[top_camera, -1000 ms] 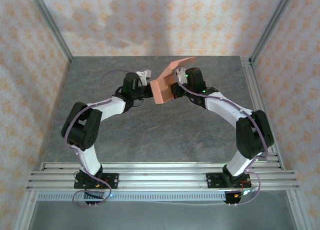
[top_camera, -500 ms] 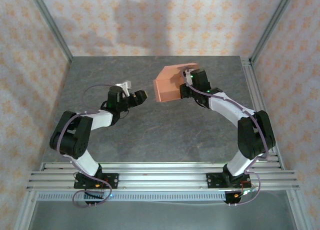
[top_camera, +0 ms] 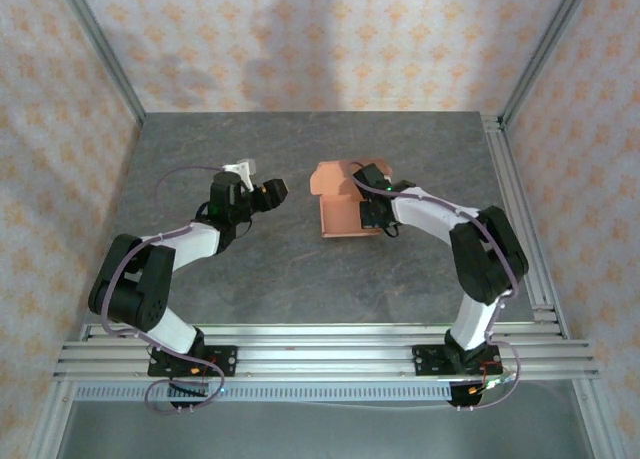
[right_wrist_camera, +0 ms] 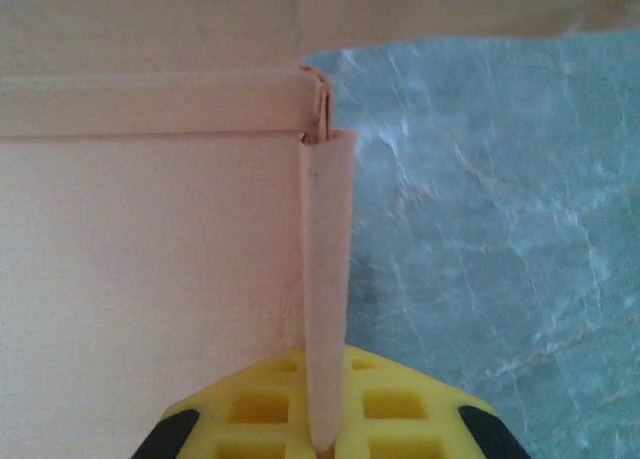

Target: Fold the paper box

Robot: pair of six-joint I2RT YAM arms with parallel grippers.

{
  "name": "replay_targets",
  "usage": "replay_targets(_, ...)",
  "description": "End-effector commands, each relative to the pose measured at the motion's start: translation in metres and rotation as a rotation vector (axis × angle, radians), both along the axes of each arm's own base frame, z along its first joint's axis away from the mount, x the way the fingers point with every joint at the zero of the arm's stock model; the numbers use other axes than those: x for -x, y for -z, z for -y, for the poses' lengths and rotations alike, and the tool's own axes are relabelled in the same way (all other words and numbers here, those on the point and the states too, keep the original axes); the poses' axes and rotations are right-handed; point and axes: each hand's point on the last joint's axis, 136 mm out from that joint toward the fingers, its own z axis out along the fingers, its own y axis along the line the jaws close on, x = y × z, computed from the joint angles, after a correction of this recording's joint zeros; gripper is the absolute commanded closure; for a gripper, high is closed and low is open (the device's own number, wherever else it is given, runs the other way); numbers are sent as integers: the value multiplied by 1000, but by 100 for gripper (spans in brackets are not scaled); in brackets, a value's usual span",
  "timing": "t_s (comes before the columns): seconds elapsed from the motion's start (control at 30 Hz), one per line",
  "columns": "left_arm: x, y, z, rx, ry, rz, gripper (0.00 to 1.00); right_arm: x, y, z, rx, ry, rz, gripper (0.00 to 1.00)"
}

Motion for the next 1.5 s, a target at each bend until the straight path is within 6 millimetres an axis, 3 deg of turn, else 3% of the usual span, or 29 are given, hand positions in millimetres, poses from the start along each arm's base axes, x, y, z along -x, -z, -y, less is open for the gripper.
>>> replay_targets(0.0, -2, -2, -9, -47, -19, 3, 29, 2, 2, 20, 98, 115, -12, 100)
replay_targets(0.13, 1, -4, -11, -73, -16, -5, 29, 4, 12, 22, 116, 116, -30, 100)
replay_targets(0.27, 5, -5, -13, -79, -20, -14, 29, 1, 13, 17, 106, 89, -24, 80)
replay_targets(0.33, 5, -6, -12, -72, -18, -17, 29, -3, 4, 15, 91, 79, 6, 68)
replay_targets(0.57, 5, -15, -4, -99, 28, 1, 26, -8, -35, 18, 63, 46, 133, 48)
replay_targets(0.67, 1, -27, 0, -105, 41, 36, 15, -7, -55, 17, 31, 3, 198, 42)
replay_targets(0.73, -4, -40, 3, -94, 47, 82, 0, -7, -69, 14, -4, -54, 240, 39)
replay_targets(0.87, -21, -58, 7, -102, 47, 94, 0, -13, -93, 16, -33, -143, 307, 28)
replay_targets(0.97, -24, -78, 16, -202, 83, 204, 0, -21, -115, 21, -93, -174, 364, 24)
replay_targets(1.13, -29, -94, 38, -321, 221, 209, 0, -27, -149, 27, -165, -213, 478, 19)
replay_targets(1.27, -17, -97, 79, -605, 403, 192, 0, -30, -167, 33, -188, -217, 536, 18)
replay_targets(1.47, -19, -83, 109, -702, 616, 50, 0, -21, -181, 42, -184, -232, 596, 17)
